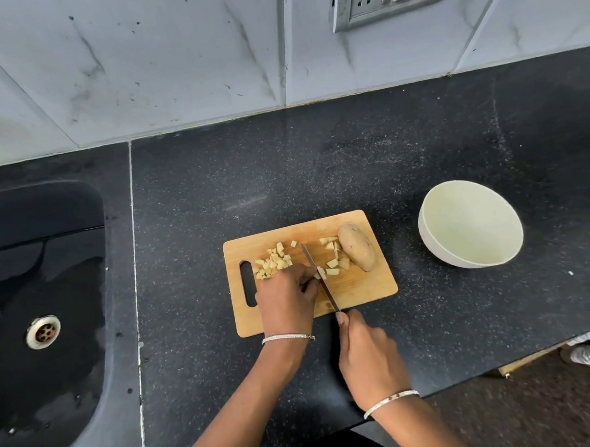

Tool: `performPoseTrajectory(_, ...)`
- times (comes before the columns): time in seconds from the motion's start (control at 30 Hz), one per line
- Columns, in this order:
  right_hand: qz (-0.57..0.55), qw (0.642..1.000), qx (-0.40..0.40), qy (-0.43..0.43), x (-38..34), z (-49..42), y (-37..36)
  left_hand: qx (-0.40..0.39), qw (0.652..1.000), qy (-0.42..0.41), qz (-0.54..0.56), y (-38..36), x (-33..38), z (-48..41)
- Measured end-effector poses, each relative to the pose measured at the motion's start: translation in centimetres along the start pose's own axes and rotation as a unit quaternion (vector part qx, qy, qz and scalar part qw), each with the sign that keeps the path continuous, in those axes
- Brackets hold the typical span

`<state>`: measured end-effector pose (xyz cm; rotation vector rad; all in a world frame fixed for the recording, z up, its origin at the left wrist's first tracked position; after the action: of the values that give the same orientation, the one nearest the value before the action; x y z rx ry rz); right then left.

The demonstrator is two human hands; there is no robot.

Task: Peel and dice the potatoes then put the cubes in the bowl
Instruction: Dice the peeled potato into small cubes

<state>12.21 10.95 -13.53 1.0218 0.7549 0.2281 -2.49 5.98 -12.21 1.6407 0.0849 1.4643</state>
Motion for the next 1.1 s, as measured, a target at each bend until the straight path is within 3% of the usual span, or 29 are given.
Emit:
performPoseTrajectory(0.27, 0.124, 0.992, -0.020, -0.023, -0.3, 0.3, 0.0, 0.011, 1.000, 0.010, -0.004, -0.1, 0.0, 0.3)
performPoseTrajectory(0.43, 0.017, 0.999, -0.024, 0.017, 0.6, 1.0, 0.3, 0.009, 1.000, 0.004, -0.012, 0.1, 0.2, 0.3)
performPoseTrajectory(0.6, -0.082, 0.996, 0.022, 0.033, 2.1, 2.8, 2.9, -0.001, 0.998, -0.006, -0.059, 0.3, 0.9, 0.2)
performPoseTrajectory(1.1, 0.004, 1.000, 0.000, 0.031, 4.2, 2.1, 2.1, -0.069, 0.984, -0.064, -0.150, -0.3, 1.9, -1.2)
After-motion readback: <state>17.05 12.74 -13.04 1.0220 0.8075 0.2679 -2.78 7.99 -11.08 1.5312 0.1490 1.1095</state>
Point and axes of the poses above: each hand's wrist, its own z-axis away from the middle knuckle, its own y-axis out of the back of the hand, x = y × z, the point moved 8 cm from there along -z, towards the middle knuckle, and after that the axes turned 4 degrees about -x, right-handed, at the moved point
